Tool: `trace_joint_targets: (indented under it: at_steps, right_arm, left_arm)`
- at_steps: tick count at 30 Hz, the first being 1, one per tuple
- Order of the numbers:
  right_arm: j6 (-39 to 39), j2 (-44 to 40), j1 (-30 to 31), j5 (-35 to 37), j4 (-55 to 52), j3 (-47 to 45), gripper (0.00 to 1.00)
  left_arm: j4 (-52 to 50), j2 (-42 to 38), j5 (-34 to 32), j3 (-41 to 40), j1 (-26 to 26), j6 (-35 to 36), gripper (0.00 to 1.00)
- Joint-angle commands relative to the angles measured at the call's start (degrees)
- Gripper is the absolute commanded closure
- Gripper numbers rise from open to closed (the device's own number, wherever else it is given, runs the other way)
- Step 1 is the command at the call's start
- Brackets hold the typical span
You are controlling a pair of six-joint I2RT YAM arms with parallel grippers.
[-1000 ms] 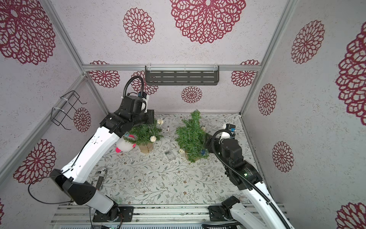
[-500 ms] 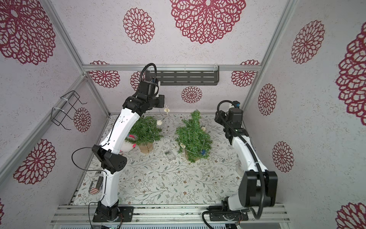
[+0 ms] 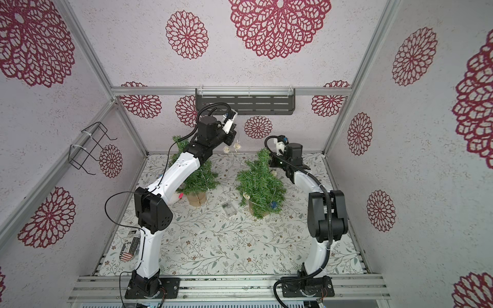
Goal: Wrap string light around the christmas tree
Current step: Wrap the light string around the Christmas tree.
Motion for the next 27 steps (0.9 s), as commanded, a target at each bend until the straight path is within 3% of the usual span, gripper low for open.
trace_joint_targets:
  at_steps: [1, 4, 7, 10, 14, 16, 23, 27]
  right_arm:
    - [-6.3, 1.7, 0.1, -8.0, 4.1, 4.3, 0.53]
    - [-9.7, 3.3, 0.6, -11.8, 4.1, 6.3, 0.33]
    - [-14.4, 3.9, 1.2, -11.1, 2.5, 6.8, 0.15]
    - [-15.2, 5.0, 2.4, -1.8, 5.8, 6.9, 0.12]
    - [-14.7, 7.5, 5.1, 15.5, 11.8, 8.0, 0.20]
    - [-15.3, 8.9, 6.0, 20.9, 12.6, 9.3, 0.24]
    - [-12.0, 6.3, 5.9, 27.6, 24.2, 2.3, 0.42]
    - [-10.1, 4.4, 5.0, 29.2, 24.8, 1.8, 0.68]
  left_arm:
    - [13.4, 5.1, 6.3, 4.2, -0.1, -0.4, 1.00]
    - [14.9, 9.6, 8.2, 10.6, -0.6, -3.4, 1.00]
    - [15.9, 11.7, 8.7, 13.3, -0.9, -3.7, 1.00]
    - [17.7, 11.8, 8.8, 13.1, -1.0, -5.6, 1.00]
    - [19.9, 9.4, 10.2, 9.6, -1.6, -8.0, 1.00]
    - [21.6, 7.1, 10.9, 5.8, -1.9, -8.5, 1.00]
    - [23.3, -0.6, 11.4, -6.2, -2.2, -7.8, 1.00]
    - [22.6, -2.8, 11.3, -8.6, -2.0, -7.5, 1.00]
